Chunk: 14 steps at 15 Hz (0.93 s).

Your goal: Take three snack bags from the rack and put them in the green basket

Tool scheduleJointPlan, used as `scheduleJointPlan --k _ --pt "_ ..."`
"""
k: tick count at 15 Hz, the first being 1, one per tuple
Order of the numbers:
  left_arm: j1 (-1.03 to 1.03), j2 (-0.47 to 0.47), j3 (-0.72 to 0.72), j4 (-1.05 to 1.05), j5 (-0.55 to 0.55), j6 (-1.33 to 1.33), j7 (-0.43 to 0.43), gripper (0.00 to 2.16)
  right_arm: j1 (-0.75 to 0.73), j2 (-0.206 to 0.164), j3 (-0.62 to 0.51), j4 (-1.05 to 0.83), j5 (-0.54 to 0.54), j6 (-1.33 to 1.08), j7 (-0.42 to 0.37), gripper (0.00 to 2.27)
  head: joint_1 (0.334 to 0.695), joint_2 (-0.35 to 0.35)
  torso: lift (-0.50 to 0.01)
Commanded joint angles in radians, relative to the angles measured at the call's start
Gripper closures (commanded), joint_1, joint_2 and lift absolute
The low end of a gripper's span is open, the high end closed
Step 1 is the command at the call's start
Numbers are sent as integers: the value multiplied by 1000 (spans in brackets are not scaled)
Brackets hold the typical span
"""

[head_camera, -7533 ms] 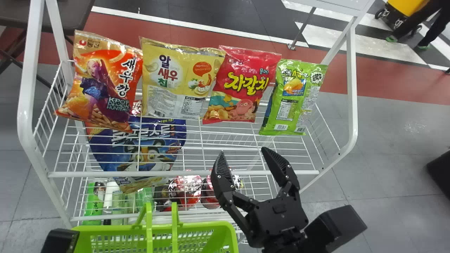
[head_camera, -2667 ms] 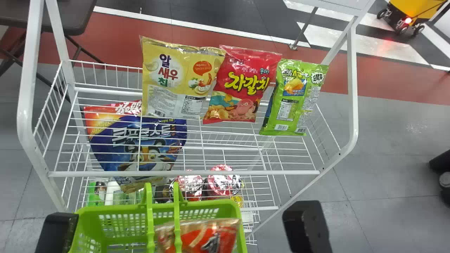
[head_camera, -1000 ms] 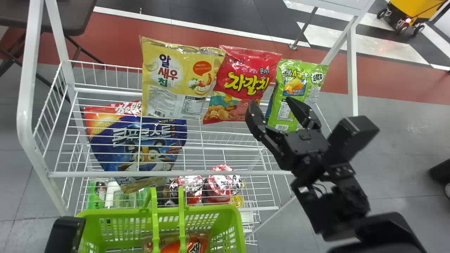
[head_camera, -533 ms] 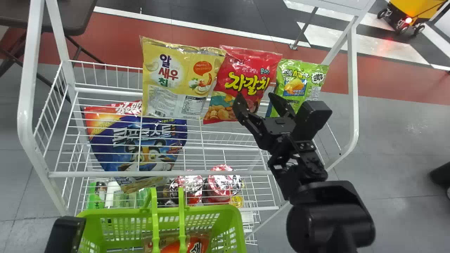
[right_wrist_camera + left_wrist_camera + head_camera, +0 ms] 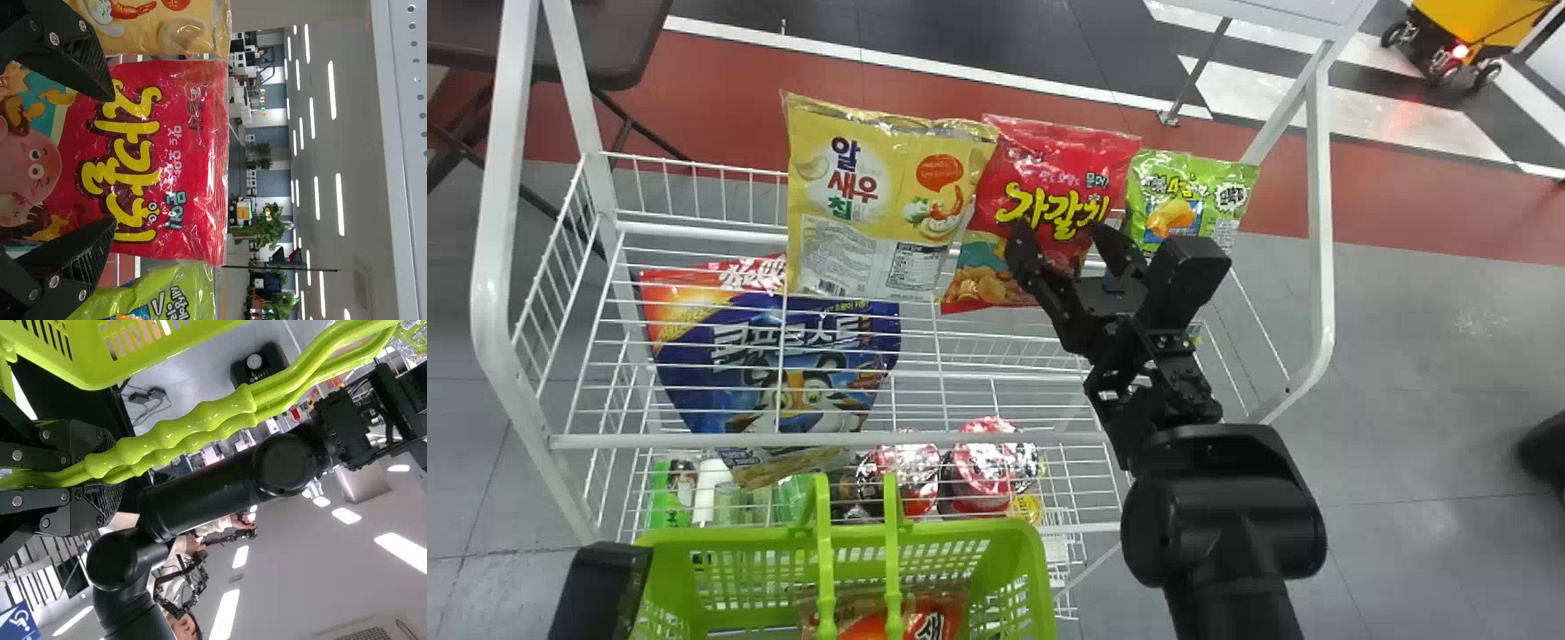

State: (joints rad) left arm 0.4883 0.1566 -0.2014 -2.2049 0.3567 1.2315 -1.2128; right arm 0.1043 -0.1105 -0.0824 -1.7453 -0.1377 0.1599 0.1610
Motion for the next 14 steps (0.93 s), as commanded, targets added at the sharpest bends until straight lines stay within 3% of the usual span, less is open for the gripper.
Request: scheduleJointPlan --k 1,4,5,7,14 --pt "-10 -2 -15 11 -7 -14 -8 1926 -22 0 -3 4 13 51 25 853 695 -350 -15" --pt "-16 -5 -19 17 -8 -14 -8 1926 -57 0 -3 18 33 140 52 1767 695 -350 -15" --pt "-16 -6 -19 20 -8 -17 -7 1926 -61 0 -3 27 35 140 54 1949 695 -350 -15" --pt "-16 -5 -19 22 -8 -17 -7 1926 -72 0 -5 46 44 137 57 2135 695 -350 -15" --pt "-13 -5 -12 14 -12 -17 1 1926 -18 6 -45 20 26 73 55 2152 695 -350 -15"
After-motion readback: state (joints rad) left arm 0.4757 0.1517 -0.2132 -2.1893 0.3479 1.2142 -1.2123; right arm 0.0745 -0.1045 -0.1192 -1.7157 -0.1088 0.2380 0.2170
